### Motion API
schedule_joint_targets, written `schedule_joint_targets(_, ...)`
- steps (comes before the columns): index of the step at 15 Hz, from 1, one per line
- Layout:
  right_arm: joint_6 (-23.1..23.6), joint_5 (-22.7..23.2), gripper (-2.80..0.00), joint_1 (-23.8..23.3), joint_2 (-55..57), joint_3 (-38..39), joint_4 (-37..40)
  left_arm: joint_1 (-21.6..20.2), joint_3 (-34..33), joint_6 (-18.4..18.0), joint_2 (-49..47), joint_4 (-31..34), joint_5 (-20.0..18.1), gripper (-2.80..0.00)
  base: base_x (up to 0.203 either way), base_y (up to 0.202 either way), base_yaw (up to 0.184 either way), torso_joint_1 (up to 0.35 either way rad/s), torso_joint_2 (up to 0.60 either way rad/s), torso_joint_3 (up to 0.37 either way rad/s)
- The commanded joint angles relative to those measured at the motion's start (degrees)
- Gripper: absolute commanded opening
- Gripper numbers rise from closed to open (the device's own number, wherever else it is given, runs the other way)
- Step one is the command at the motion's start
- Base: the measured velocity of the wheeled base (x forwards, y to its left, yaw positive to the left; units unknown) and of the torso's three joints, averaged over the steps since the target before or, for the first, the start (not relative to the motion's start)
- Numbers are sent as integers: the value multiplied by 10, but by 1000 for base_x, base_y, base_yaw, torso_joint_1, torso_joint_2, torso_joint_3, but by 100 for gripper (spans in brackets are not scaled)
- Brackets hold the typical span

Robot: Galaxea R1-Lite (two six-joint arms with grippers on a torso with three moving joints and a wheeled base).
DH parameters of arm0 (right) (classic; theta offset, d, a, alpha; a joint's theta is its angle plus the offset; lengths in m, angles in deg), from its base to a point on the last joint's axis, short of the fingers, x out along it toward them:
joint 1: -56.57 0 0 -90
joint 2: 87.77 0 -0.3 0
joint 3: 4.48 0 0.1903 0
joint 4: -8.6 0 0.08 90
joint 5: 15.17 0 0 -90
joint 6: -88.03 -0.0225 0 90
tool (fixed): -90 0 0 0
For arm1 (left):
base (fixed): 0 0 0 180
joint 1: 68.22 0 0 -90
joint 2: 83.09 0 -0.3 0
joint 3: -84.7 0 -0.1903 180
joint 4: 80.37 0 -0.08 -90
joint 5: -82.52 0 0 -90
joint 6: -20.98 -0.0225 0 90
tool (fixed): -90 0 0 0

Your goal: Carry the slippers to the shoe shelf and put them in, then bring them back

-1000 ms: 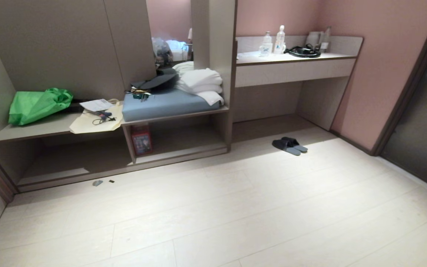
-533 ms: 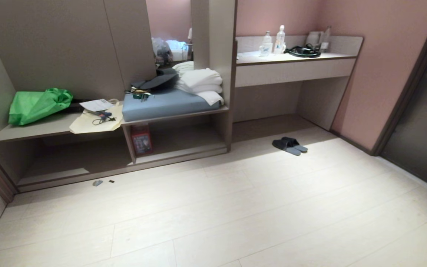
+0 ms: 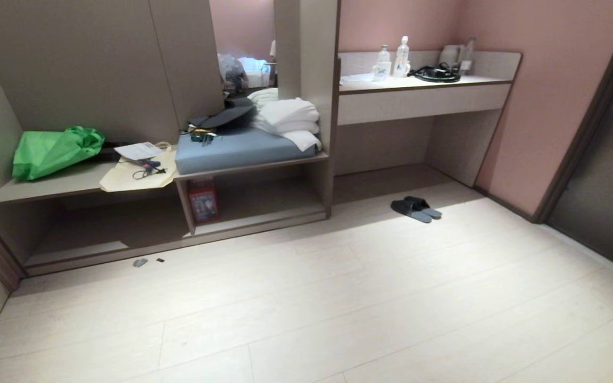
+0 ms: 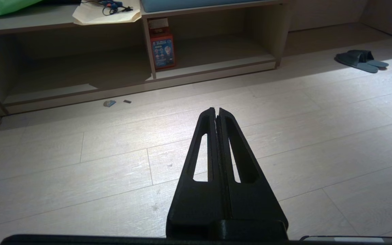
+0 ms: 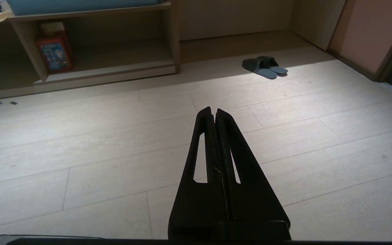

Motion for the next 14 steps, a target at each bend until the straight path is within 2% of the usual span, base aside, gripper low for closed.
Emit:
schedule_joint_targets(1, -1, 0, -280, 0, 1, 0, 0, 0, 0, 0, 0, 0, -1, -280, 0, 0, 0, 0, 0, 0)
schedule_joint_targets(14, -5, -2, -280, 0, 1, 0, 1, 0, 0, 0, 0, 0, 0, -280, 0, 0, 0, 0, 0, 0)
